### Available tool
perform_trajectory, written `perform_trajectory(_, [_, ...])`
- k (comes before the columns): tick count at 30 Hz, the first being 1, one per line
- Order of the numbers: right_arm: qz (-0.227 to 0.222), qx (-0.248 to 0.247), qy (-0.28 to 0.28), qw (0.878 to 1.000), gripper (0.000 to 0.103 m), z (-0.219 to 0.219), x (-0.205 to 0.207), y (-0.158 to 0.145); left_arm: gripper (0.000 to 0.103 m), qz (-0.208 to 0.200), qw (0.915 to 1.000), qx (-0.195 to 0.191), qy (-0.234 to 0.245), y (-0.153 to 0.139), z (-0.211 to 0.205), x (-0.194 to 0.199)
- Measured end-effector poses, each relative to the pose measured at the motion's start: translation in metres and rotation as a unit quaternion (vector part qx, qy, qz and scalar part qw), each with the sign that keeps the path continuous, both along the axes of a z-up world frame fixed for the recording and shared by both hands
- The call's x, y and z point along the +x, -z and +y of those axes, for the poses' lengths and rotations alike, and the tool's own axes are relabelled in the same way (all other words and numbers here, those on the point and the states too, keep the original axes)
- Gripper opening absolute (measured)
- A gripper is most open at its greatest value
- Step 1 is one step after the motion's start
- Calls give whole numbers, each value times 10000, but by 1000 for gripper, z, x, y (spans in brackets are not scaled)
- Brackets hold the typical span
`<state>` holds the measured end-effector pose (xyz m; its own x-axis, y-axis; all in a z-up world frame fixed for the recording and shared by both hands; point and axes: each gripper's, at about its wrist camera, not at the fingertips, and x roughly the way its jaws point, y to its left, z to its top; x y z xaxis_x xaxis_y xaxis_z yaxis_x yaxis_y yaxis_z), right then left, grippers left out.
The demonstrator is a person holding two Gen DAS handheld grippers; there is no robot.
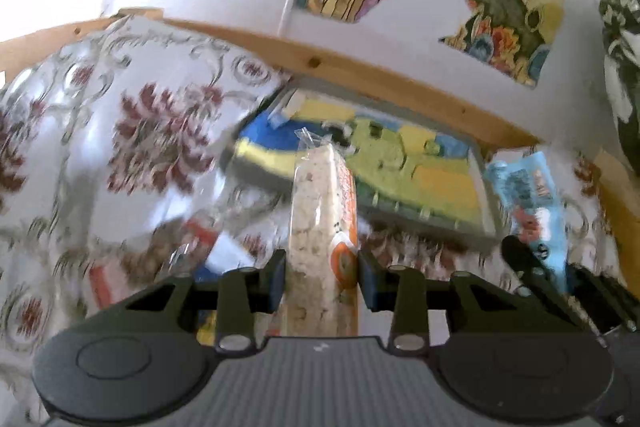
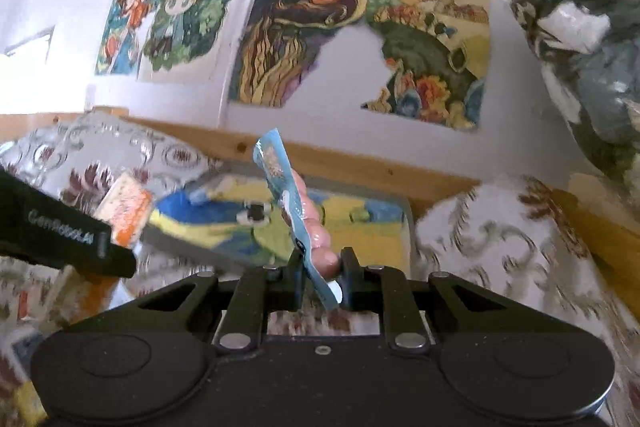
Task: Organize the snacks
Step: 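Lift and carry the rice cake and sausage pack toward the grey tray with both tools, then lower the rice cake into the tray with the left tool while the right releases the sausages there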
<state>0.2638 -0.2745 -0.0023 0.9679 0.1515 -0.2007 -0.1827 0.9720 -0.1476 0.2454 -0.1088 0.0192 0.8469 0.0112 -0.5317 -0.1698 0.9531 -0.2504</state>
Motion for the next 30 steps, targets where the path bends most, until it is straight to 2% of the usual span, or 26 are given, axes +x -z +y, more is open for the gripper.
perform_trajectory(7, [-25,93,18,10000,19,8,66,-1,41,-351,9974,154,617,-11,4,84])
perform_trajectory(12, [82,65,357,9993,19,-3,107,17,41,-547,9905,207,1245,6,2,163])
perform_trajectory(15, [271,272,638,9972,19,-14,127,22,41,-541,9863,160,1548,21,-4,196])
perform_trajectory(18, [190,48,825,9964,19,-15,139,26,41,-440,9827,88,1800,35,-7,217])
perform_trajectory(21, [247,47,877,9958,19,-16,152,28,41,-190,9816,-133,1896,49,-8,235])
perform_trajectory(24, [433,-153,958,9943,19,-11,164,37,40,69,9807,-355,1920,60,-7,248])
perform_trajectory(25, [548,-168,953,9938,20,-10,168,40,36,125,9801,-378,1943,63,-6,251])
perform_trajectory(30, [851,-298,936,9915,21,-4,182,49,35,184,9772,-378,2082,68,-8,257])
